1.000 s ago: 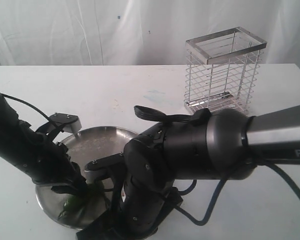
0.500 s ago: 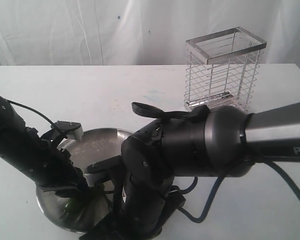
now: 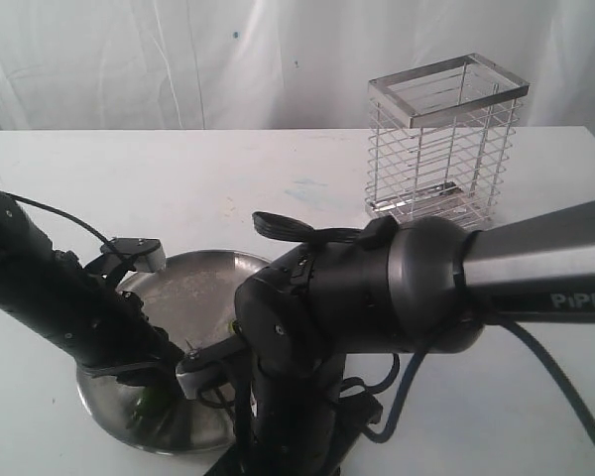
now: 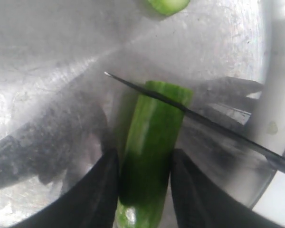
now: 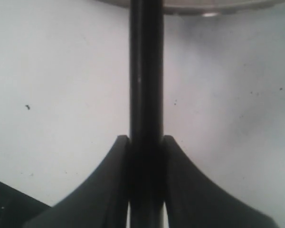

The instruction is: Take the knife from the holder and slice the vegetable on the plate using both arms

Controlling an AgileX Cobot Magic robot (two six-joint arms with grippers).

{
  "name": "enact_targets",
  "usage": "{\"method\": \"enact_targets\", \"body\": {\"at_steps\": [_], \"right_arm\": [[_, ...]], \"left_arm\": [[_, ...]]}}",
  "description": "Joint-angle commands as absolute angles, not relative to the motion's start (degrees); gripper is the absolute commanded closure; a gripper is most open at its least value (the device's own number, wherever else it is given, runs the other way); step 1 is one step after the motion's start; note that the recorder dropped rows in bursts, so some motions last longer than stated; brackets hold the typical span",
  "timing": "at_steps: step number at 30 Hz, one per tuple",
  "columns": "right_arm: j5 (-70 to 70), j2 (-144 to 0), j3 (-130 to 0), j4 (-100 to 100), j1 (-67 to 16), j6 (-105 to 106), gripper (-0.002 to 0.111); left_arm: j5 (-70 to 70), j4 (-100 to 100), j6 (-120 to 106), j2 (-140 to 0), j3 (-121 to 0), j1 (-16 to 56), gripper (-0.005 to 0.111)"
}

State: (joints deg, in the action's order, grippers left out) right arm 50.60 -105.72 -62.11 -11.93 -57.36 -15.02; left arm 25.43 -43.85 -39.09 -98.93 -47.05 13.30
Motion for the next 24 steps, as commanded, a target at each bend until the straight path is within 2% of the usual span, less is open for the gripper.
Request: {"method": "enact_targets", "body": {"at_steps": [1, 14, 24], "right_arm": [[52.49, -105.73, -64.09, -10.65, -57.61, -13.55, 0.108], [52.58, -107.70, -65.57, -9.24, -57.61, -13.55, 0.108], [52.23, -107.70, -65.57, -8.98, -57.61, -13.55, 0.108]], "left_arm": [[23.56, -46.06, -38.45, -99.33, -46.81, 13.33, 0.067], [26.08, -46.09, -39.05, -98.79, -48.81, 13.33, 0.066], [25.21, -44.70, -39.05, -91.91, -48.81, 13.22, 0.055]]}}
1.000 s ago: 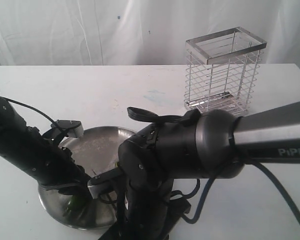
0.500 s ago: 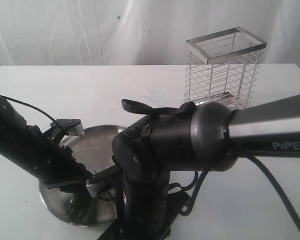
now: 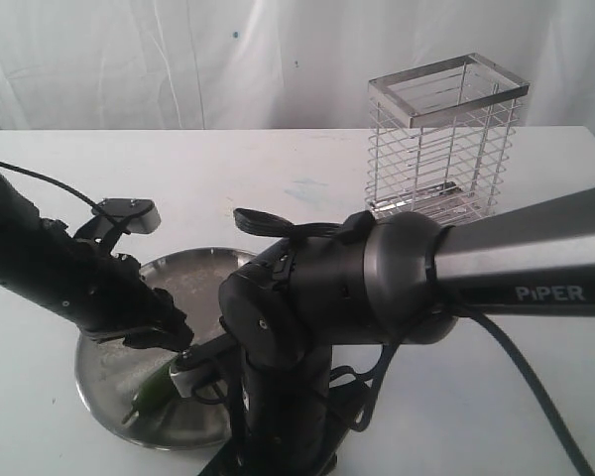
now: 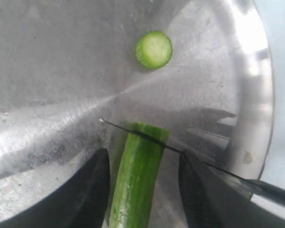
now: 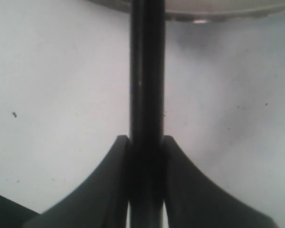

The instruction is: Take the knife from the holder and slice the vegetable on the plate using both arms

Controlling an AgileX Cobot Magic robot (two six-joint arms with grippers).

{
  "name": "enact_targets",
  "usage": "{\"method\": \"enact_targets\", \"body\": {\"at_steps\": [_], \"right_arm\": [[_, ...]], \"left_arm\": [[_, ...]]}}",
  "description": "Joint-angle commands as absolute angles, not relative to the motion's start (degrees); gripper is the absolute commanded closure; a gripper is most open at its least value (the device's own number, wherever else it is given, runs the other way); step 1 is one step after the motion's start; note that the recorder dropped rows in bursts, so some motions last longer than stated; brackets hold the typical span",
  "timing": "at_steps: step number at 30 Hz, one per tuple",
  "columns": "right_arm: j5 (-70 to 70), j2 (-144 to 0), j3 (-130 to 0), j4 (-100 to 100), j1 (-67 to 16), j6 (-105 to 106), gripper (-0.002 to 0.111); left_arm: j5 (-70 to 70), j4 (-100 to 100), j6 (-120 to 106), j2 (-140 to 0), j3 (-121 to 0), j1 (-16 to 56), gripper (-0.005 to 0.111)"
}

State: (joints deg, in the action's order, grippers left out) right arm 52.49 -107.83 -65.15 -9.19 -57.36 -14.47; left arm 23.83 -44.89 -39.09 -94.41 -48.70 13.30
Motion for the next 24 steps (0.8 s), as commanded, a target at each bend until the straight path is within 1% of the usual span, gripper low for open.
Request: {"method": "enact_targets", "body": {"at_steps": [1, 8, 10, 11, 15, 20, 21, 24], "right_arm": [[52.23, -107.70, -65.57, -8.98, -57.61, -13.55, 0.108], [52.23, -107.70, -65.57, -8.98, -57.61, -13.55, 0.108], [52.23, -107.70, -65.57, -8.98, -57.61, -13.55, 0.108], [52.23, -107.70, -65.57, -8.98, -57.61, -13.55, 0.108], [52.23, -107.70, -65.57, -8.98, -57.61, -13.55, 0.108], [52.05, -107.70, -65.57, -8.98, -57.61, -13.55, 0.108], [52.05, -107.70, -65.57, -8.98, -57.61, -13.55, 0.108], [52.09, -107.70, -65.57, -8.98, -57.61, -13.66, 0.108]], "left_arm": [[25.80, -45.20, -39.05, -91.91, -48.81, 13.22, 0.055], [28.64, -51.90, -42.91, -92.41, -48.81, 13.32, 0.055], [30.50, -56.43, -47.29, -92.41, -48.81, 13.32, 0.058], [31.08, -57.53, -48.87, -92.41, -48.81, 13.32, 0.061], [30.74, -58.64, -50.05, -92.54, -48.81, 13.32, 0.081], [31.90, -59.54, -51.41, -92.78, -48.71, 13.32, 0.104], [32.30, -59.54, -51.75, -92.92, -48.71, 13.32, 0.107], [33.43, -59.54, -52.50, -94.11, -48.71, 13.32, 0.107]]}}
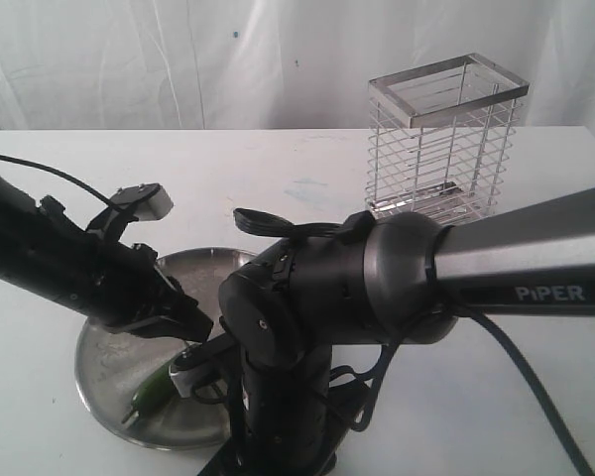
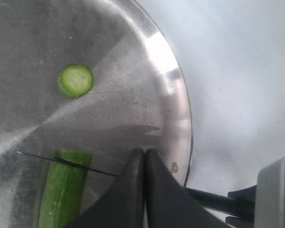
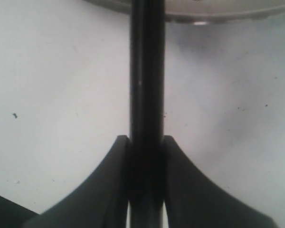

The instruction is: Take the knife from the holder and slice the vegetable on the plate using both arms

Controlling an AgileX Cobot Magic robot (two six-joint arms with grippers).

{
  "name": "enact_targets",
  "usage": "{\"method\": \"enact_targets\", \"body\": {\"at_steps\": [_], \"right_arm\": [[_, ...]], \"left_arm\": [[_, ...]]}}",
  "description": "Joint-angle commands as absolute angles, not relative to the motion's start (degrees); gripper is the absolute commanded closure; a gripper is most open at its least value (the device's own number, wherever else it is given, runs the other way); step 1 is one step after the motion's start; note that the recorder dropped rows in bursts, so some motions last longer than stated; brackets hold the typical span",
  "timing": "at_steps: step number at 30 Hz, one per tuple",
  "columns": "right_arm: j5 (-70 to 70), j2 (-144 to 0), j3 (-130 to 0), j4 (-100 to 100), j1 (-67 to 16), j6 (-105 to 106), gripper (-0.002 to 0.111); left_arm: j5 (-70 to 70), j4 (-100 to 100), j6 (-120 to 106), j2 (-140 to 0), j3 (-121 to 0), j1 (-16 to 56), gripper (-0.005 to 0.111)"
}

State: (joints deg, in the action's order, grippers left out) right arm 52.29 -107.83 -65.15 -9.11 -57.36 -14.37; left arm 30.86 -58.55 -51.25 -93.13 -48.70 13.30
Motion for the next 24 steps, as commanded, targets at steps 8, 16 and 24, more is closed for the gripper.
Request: {"method": "enact_targets", "body": {"at_steps": [8, 16, 24], "right_arm": [[52.22, -107.70, -65.57, -8.98, -57.61, -13.66, 0.108], [51.95, -107.70, -65.57, -8.98, -57.61, -13.66, 0.108], [51.95, -107.70, -65.57, -8.98, -57.61, -13.66, 0.108]], "left_arm": [[34.55, -60.77, -53.73, -96.24, -48.71, 13.32, 0.107], [35.64, -60.77, -53.84, -96.67, -48.71, 13.32, 0.107], [34.76, -59.49, -54.00, -99.63, -48.60, 13.32, 0.107]]}}
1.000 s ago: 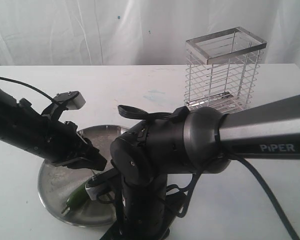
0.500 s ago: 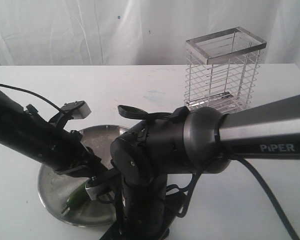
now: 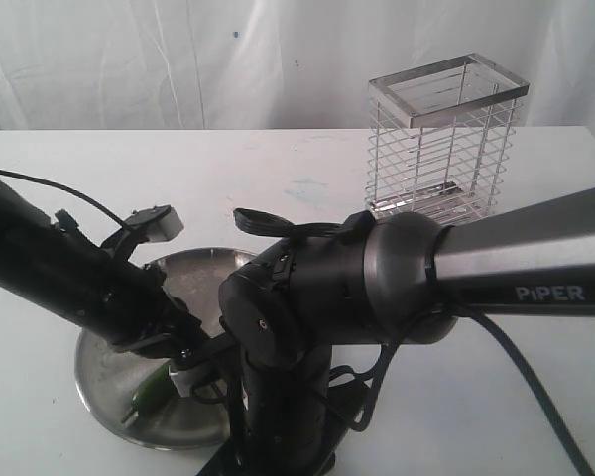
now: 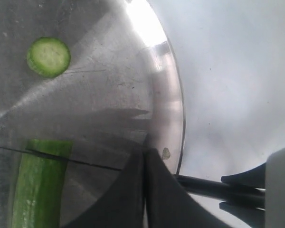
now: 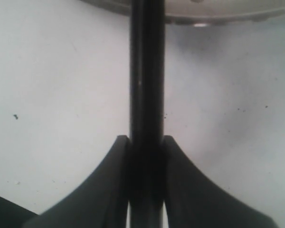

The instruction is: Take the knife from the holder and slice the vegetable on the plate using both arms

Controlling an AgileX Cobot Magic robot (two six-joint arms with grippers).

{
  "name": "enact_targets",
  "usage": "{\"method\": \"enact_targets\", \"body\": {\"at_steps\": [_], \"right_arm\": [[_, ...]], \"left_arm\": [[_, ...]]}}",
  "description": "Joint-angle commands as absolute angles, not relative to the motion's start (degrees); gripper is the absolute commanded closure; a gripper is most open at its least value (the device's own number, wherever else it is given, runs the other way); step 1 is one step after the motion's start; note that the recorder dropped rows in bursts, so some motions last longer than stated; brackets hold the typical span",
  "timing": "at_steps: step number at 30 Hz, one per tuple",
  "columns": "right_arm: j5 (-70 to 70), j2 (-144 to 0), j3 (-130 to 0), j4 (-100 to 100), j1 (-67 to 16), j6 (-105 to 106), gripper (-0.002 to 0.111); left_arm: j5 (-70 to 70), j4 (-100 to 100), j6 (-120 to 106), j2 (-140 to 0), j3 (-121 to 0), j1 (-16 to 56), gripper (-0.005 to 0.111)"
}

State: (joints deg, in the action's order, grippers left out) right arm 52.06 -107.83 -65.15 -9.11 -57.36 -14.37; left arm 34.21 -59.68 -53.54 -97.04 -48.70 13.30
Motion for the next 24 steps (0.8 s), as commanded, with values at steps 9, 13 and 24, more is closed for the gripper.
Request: {"method": "enact_targets", "body": {"at_steps": [9, 13, 24], "right_arm": [[52.44, -107.70, -65.57, -9.35, -57.61, -13.66, 0.108], [52.44, -107.70, -65.57, -9.35, -57.61, -13.66, 0.108], [56.70, -107.70, -69.37, -7.11, -57.61, -13.51, 0.108]], "left_arm": [[33.15, -59.70, -54.00, -107.20, -49.80, 13.32, 0.107], [37.85, -56.20, -53.90, -100.28, -53.83, 13.21, 0.107], [30.49, -44.81, -44.70, -92.58, -50.70, 13.18, 0.106]]}}
